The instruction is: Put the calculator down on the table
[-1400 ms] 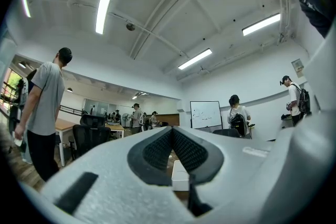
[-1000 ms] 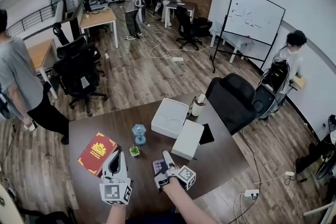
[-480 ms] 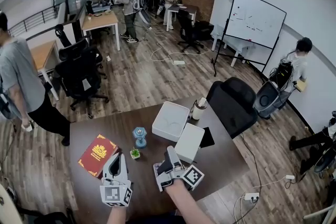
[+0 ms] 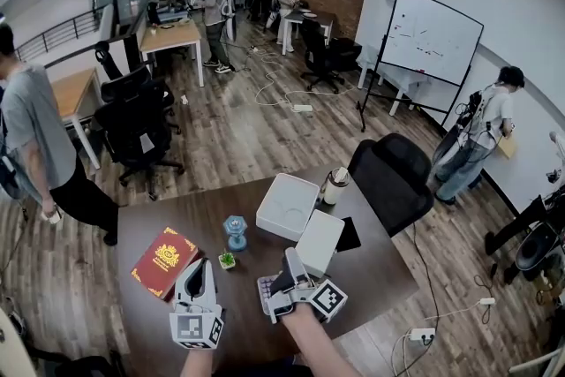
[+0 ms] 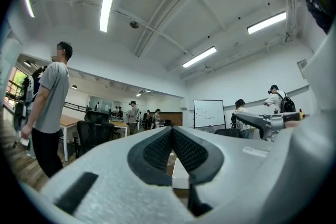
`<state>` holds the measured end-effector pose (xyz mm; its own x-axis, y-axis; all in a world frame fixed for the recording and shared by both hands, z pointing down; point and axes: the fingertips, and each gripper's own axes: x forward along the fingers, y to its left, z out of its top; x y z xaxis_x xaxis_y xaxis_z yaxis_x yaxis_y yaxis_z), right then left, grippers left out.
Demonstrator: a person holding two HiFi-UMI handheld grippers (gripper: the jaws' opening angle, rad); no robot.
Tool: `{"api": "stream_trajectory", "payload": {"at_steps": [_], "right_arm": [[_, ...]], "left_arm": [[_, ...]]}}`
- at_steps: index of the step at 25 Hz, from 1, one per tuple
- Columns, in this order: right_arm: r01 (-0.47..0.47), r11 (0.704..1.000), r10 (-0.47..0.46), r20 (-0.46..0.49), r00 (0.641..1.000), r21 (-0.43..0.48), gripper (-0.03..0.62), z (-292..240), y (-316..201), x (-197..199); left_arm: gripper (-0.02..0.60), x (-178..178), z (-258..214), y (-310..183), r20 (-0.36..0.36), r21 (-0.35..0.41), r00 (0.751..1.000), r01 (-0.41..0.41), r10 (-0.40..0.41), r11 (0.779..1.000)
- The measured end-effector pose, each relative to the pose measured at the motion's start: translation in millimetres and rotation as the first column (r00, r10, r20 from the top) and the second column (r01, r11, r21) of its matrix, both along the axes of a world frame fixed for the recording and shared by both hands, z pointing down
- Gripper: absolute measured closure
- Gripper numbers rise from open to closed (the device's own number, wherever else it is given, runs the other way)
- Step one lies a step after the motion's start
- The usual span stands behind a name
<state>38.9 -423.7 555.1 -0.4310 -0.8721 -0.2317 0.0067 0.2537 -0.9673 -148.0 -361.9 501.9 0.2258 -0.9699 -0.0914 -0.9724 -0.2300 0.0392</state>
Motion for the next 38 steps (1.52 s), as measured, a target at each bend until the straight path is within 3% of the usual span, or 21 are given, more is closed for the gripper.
{"api": "stream_trajectory", "payload": {"at_steps": [8,13,17,20,22,26,30,32,38], "right_arm": [[-0.008,0.995,0.024,-0.162,0.987,0.103,0.034,-21,-1,3],[-0.008,0.989,0.051,-0.297,0.954,0.145,0.034,-25,0,4],[0.028,0.977,0.086,-0.507,0.858,0.214,0.034,-29,3,-1],[0.050,0.964,0.134,-0.638,0.758,0.263,0.034,-32,4,-5],[0.069,0.954,0.172,-0.720,0.673,0.292,0.034,-34,5,-6],[0.130,0.928,0.257,-0.851,0.459,0.351,0.034,-39,7,-11],[0.179,0.915,0.296,-0.903,0.312,0.362,0.034,-39,9,-15],[0.189,0.912,0.305,-0.910,0.281,0.364,0.034,-39,10,-16],[0.183,0.910,0.308,-0.902,0.302,0.372,0.045,-40,10,-19]], "left_arm": [[0.586,-7,-3,0,-0.002,0.004,1.000,0.007,-0.007,1.000],[0.586,-7,-2,-1,0.000,0.002,1.000,0.004,-0.004,1.000],[0.586,-9,-3,-1,-0.003,0.000,1.000,0.005,-0.005,1.000],[0.586,-10,-1,-2,-0.006,0.001,1.000,0.005,-0.005,1.000],[0.586,-9,0,-2,-0.006,0.001,1.000,0.004,-0.004,1.000],[0.586,-6,-3,-3,-0.004,-0.002,1.000,-0.006,0.006,1.000],[0.586,-4,-3,-3,0.001,0.004,1.000,-0.004,0.004,1.000],[0.586,-4,-2,-3,-0.010,-0.002,1.000,-0.001,0.001,1.000],[0.586,-10,0,-2,-0.010,-0.005,1.000,0.014,-0.014,1.000]]}}
